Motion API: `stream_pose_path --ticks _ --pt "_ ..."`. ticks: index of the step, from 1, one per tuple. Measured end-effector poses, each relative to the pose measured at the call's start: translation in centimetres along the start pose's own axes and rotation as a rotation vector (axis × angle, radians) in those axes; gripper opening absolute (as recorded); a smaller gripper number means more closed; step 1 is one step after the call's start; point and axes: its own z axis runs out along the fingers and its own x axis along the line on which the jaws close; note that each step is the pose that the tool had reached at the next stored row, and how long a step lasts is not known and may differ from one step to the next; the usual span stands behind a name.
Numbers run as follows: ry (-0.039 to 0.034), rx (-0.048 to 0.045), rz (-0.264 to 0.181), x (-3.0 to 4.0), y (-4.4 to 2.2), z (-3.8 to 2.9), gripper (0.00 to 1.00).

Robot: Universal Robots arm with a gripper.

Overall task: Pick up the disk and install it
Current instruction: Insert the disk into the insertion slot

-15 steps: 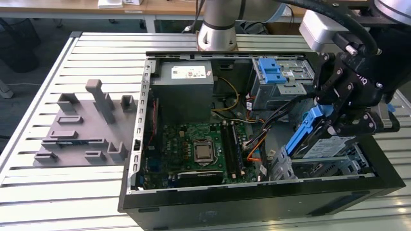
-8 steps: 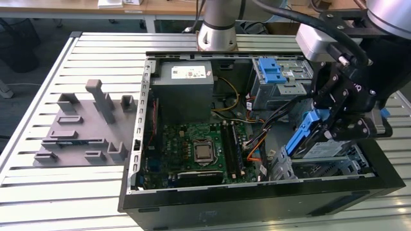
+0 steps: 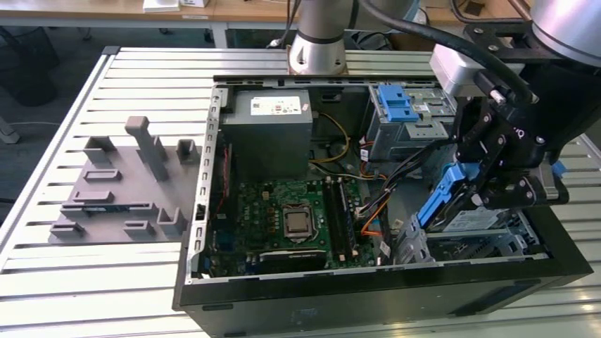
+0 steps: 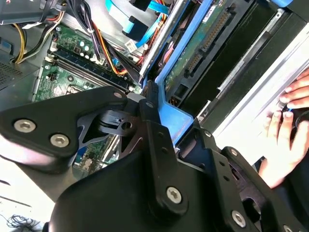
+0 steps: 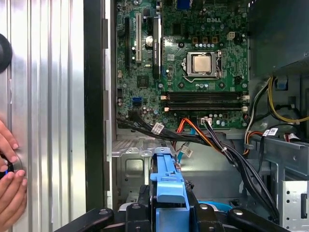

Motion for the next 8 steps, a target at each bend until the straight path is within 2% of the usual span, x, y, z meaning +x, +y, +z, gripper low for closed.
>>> stream_pose_path --ticks 4,5,8 --pt "0.0 0.0 0.0 0.0 0.0 0.02 0.37" --pt "-0.0007 0.0 0.0 -0.01 0.0 0.09 0.44" --pt "-0.0002 0.0 0.0 0.01 0.0 0.5 0.44"
